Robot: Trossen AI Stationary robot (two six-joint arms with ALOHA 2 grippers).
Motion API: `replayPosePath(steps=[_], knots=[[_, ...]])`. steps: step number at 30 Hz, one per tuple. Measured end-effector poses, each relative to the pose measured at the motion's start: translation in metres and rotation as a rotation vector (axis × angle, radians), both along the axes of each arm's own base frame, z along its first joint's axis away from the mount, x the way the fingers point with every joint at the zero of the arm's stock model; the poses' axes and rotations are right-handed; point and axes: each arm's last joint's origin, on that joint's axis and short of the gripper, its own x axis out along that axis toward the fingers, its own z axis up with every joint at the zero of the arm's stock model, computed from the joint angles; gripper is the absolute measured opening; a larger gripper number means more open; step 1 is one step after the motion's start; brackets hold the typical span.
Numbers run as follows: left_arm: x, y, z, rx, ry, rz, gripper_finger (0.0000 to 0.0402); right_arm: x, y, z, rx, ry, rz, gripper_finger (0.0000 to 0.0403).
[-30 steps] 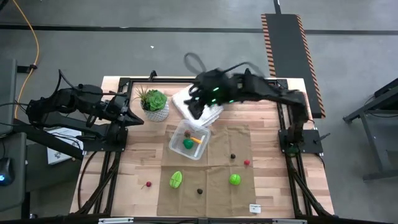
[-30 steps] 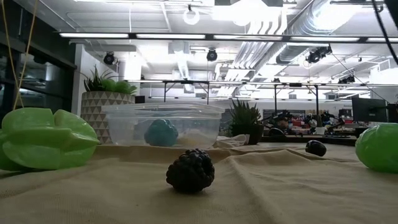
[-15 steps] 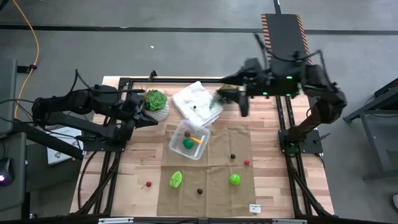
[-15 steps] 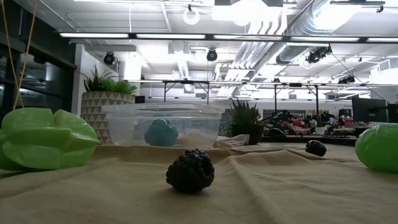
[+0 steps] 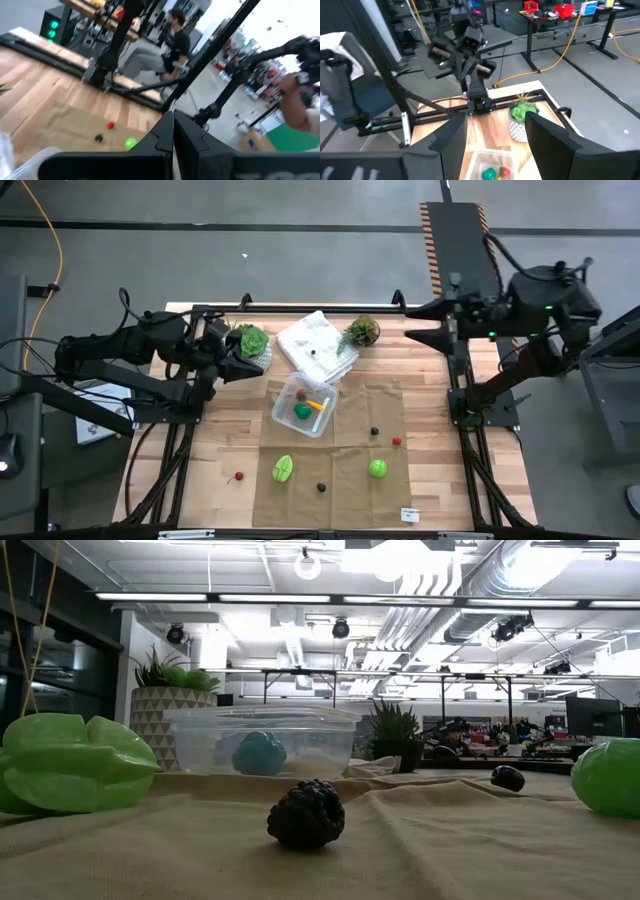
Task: Pick and placing Produce into tupperware
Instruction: Put the green starfruit into transparent bin
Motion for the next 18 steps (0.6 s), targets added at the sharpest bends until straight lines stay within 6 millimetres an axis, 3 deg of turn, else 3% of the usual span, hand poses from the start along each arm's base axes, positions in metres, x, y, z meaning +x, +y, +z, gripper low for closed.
replayPosePath(steps=[6,11,18], knots=[[0.003,-0.004,0.004,-0.020,-0.044,-0.019,0.0001,-0.018,0.004,0.000,-0.001,0.018,0.026,0.0190],[0.010,-0.020,0.007,0.009,-0.094,-0.080,0.0001,-0.022,0.011,-0.006,-0.007,0.071,0.022,0.0190],[0.018,-0.041,0.006,0.058,-0.109,-0.038,0.0001,-0.025,0.021,-0.006,-0.034,0.069,0.045,0.0190]])
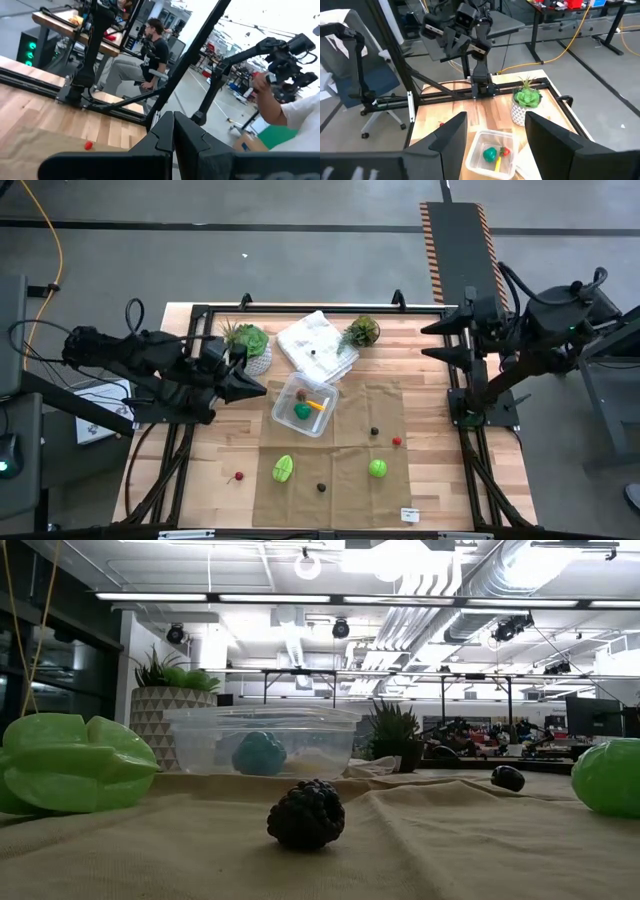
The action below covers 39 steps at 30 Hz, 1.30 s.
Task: Pick and placing Produce into tupperware
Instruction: Put the green starfruit into transparent bin
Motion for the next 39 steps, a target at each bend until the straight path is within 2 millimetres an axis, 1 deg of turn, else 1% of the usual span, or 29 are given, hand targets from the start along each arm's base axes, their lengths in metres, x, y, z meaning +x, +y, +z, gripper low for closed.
replayPosePath(steps=[6,9,12,15,22,25,29,34,39], knots=[[-0.001,-0.012,0.000,0.002,0.000,0.021,0.0001,-0.001,0.007,-0.001,-0.016,-0.003,0.010,0.0190],[-0.003,-0.018,-0.001,0.004,0.000,0.029,0.0001,0.003,0.012,-0.012,-0.028,0.009,0.004,0.0190],[-0.004,-0.022,0.000,0.005,-0.001,0.036,0.0001,0.007,0.015,-0.030,-0.013,0.005,0.003,0.0190],[-0.006,-0.025,0.000,0.002,-0.001,0.041,0.0001,0.005,0.014,-0.049,0.034,-0.054,0.004,0.0190],[-0.007,-0.028,0.000,-0.043,0.004,0.045,0.0001,-0.015,0.004,-0.100,0.222,-0.201,-0.005,0.0190],[-0.005,-0.034,-0.001,-0.046,0.004,0.022,0.0001,-0.022,0.001,-0.122,0.301,-0.241,-0.002,0.0190],[0.000,-0.046,-0.002,-0.041,-0.014,-0.021,0.0001,-0.025,0.000,-0.151,0.384,-0.255,0.007,0.0190],[0.011,-0.061,-0.011,-0.029,0.023,-0.028,0.0001,-0.025,0.000,-0.183,0.473,-0.215,-0.003,0.0190],[0.022,-0.077,-0.018,-0.039,0.034,-0.015,0.0001,-0.019,0.005,-0.203,0.554,-0.186,0.027,0.0190]])
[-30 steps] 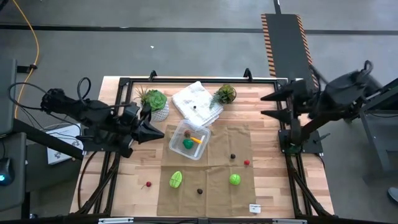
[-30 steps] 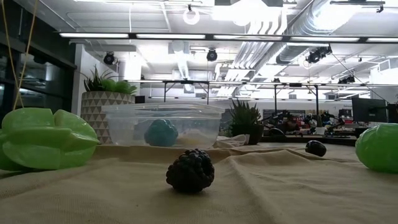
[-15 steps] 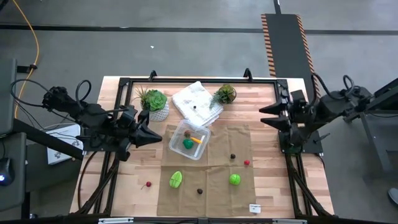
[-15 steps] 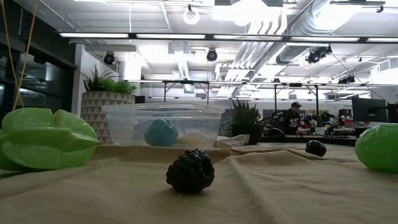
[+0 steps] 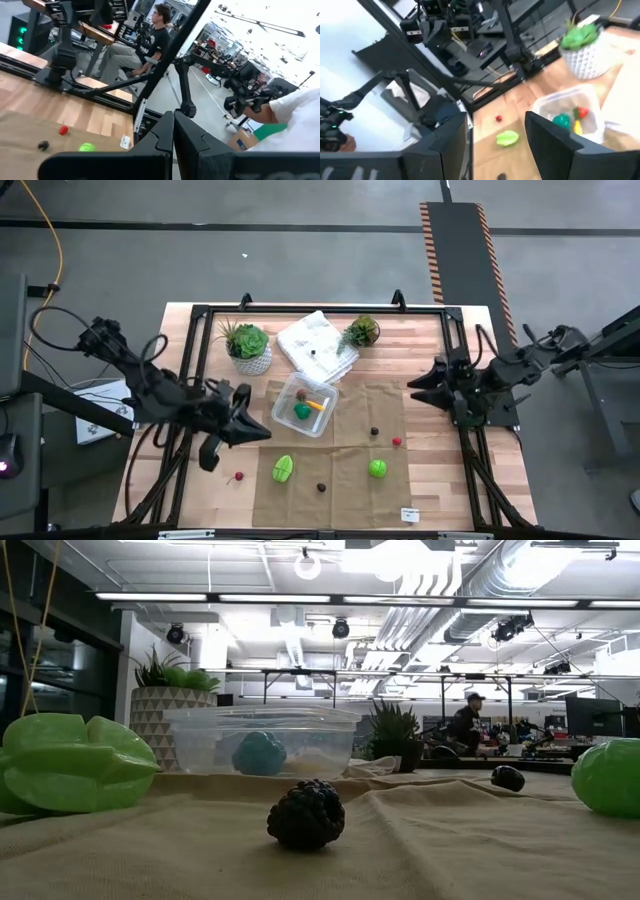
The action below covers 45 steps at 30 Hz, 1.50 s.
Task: Pick and placing Produce into tupperware
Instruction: Put the green starfruit into transparent bin
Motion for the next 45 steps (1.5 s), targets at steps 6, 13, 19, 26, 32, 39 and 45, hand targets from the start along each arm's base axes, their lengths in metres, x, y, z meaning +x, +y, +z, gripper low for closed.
replayPosePath(steps=[6,13,19,26,32,39,45], knots=[[0.007,-0.022,-0.008,-0.036,0.013,-0.042,0.0001,0.005,0.003,-0.004,0.015,-0.007,0.022,0.0190],[0.006,-0.043,-0.020,-0.180,0.084,0.003,0.0000,0.005,0.003,-0.003,0.013,-0.017,0.023,0.0190],[0.010,-0.052,-0.029,-0.320,0.123,0.068,0.0000,0.005,0.003,-0.003,0.012,-0.016,0.023,0.0190],[0.015,-0.058,-0.038,-0.395,0.172,0.058,0.0000,0.005,0.003,-0.003,0.015,-0.017,0.013,0.0190],[0.012,-0.057,-0.052,-0.413,0.331,0.045,0.0000,0.005,0.001,-0.003,0.011,-0.020,-0.048,0.0190],[0.007,-0.055,-0.064,-0.474,0.479,0.066,0.0000,0.006,-0.002,-0.003,0.065,-0.019,-0.110,0.0190],[0.003,-0.065,-0.065,-0.514,0.525,-0.017,0.0000,0.008,-0.004,-0.004,0.091,-0.014,-0.131,0.0190]])
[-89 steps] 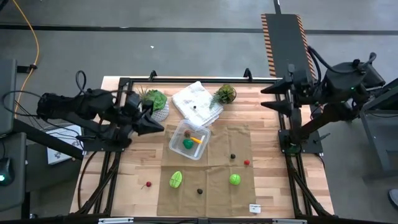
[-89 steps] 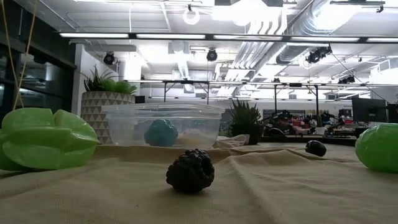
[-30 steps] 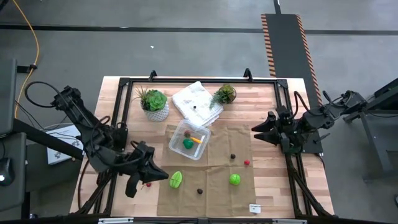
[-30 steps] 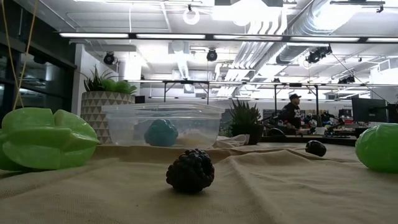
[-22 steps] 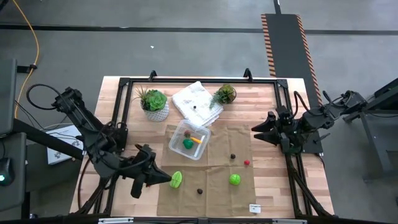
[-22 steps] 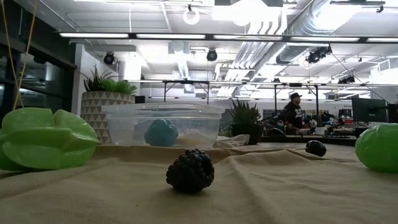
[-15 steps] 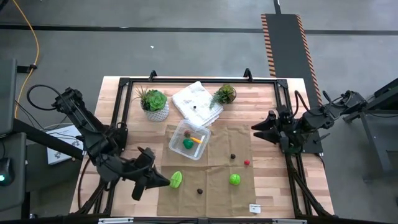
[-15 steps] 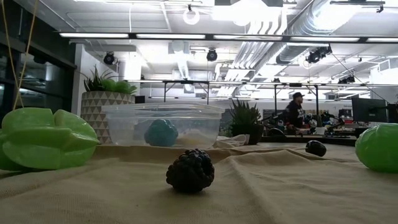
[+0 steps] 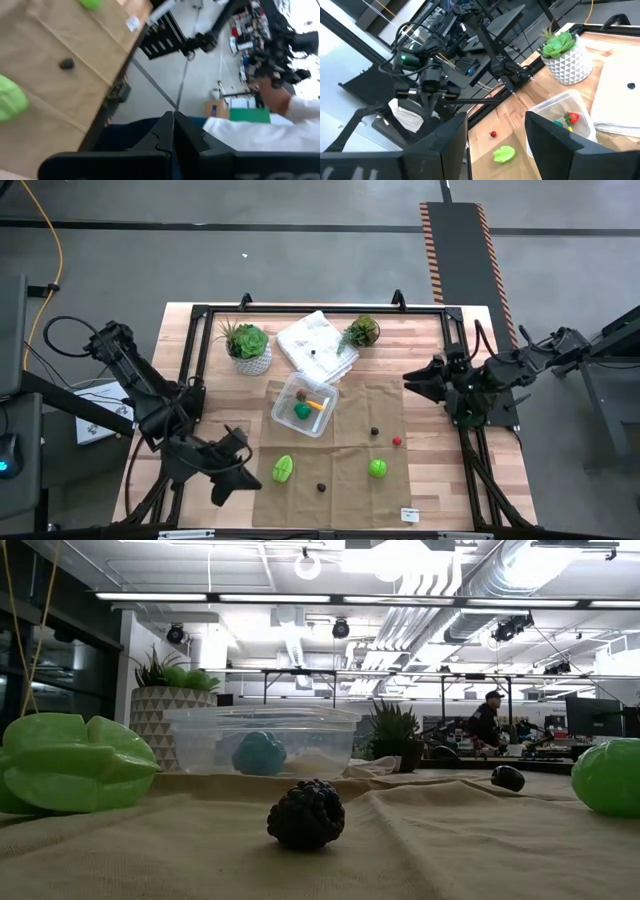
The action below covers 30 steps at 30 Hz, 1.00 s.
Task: Pick and placing Produce into tupperware
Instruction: Put the green starfruit into transparent bin
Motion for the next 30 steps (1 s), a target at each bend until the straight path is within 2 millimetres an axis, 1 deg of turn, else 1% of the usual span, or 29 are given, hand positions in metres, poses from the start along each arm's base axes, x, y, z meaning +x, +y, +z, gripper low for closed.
replayPosePath(steps=[4,8,11,15,19,23,28,30], knots=[[-0.004,-0.009,0.002,-0.031,-0.018,-0.041,0.0000,0.004,0.002,-0.002,-0.006,0.016,0.000,0.0190],[-0.005,-0.011,0.003,-0.111,0.002,-0.032,0.0001,0.011,0.005,-0.006,-0.029,0.046,0.001,0.0190],[-0.007,-0.016,0.007,-0.145,-0.028,-0.047,0.0001,0.017,0.008,-0.010,-0.044,0.075,0.002,0.0190],[-0.006,-0.017,0.012,-0.150,-0.084,-0.072,0.0001,0.025,0.012,-0.016,-0.060,0.111,0.012,0.0190],[-0.005,-0.017,0.014,-0.114,-0.111,-0.090,0.0001,0.031,0.016,-0.020,-0.067,0.136,0.027,0.0190],[-0.005,-0.017,0.013,-0.111,-0.110,-0.089,0.0001,0.034,0.018,-0.020,-0.061,0.130,0.053,0.0190],[0.003,-0.007,0.014,-0.138,-0.098,-0.030,0.0001,0.033,0.018,-0.019,-0.058,0.125,0.056,0.0190],[0.005,-0.003,0.020,-0.121,-0.061,-0.018,0.0001,0.033,0.018,-0.019,-0.060,0.125,0.057,0.0190]])
